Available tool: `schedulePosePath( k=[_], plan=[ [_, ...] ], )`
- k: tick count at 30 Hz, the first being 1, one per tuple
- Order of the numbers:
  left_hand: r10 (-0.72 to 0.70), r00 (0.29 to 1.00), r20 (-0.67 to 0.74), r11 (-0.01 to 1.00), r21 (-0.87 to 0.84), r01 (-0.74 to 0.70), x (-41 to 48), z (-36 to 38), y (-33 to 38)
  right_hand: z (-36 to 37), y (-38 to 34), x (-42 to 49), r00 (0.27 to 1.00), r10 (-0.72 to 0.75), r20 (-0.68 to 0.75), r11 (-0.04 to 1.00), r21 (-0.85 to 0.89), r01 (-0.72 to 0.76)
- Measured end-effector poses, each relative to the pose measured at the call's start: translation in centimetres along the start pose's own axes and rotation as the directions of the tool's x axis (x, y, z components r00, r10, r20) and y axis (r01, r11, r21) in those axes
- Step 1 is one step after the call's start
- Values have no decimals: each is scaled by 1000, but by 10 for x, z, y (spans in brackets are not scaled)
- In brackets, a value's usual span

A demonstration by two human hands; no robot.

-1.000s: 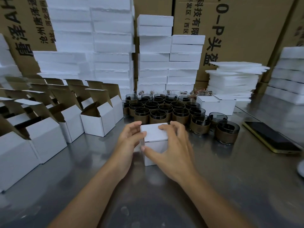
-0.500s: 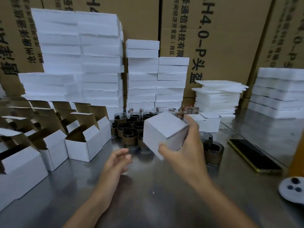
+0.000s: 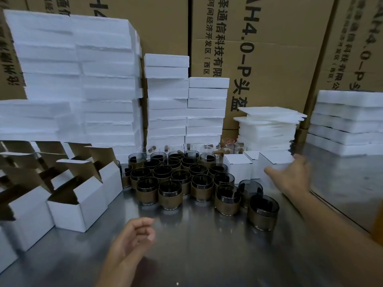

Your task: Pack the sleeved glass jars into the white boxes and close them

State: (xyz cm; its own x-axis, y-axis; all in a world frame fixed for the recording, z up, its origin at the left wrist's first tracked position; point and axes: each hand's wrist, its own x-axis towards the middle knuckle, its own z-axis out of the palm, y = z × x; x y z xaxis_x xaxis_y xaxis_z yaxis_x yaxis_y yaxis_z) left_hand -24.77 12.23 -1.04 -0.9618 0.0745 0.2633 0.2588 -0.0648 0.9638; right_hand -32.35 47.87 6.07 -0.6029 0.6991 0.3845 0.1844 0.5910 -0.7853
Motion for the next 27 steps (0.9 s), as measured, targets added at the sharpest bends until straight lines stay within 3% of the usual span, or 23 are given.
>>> schedulePosePath(
  k=[10, 20, 23, 27],
  plan=[
    [-14, 1000, -9, 1000, -12, 13, 4, 0, -4, 34, 13, 23, 996, 8, 87, 989, -149, 5],
    [-20, 1000, -2, 999, -28, 20, 2, 3, 1, 35, 7, 19, 979, 117, 165, 982, -167, -90],
    [-5, 1000, -2, 999, -36, 5, 1, 3, 3, 22, -26, 10, 988, -87, 125, 988, -118, 102],
    [37, 999, -16, 999, -24, -37, -1, 4, 3, 4, -84, -39, 893, -430, 135, 899, 149, 411]
  ],
)
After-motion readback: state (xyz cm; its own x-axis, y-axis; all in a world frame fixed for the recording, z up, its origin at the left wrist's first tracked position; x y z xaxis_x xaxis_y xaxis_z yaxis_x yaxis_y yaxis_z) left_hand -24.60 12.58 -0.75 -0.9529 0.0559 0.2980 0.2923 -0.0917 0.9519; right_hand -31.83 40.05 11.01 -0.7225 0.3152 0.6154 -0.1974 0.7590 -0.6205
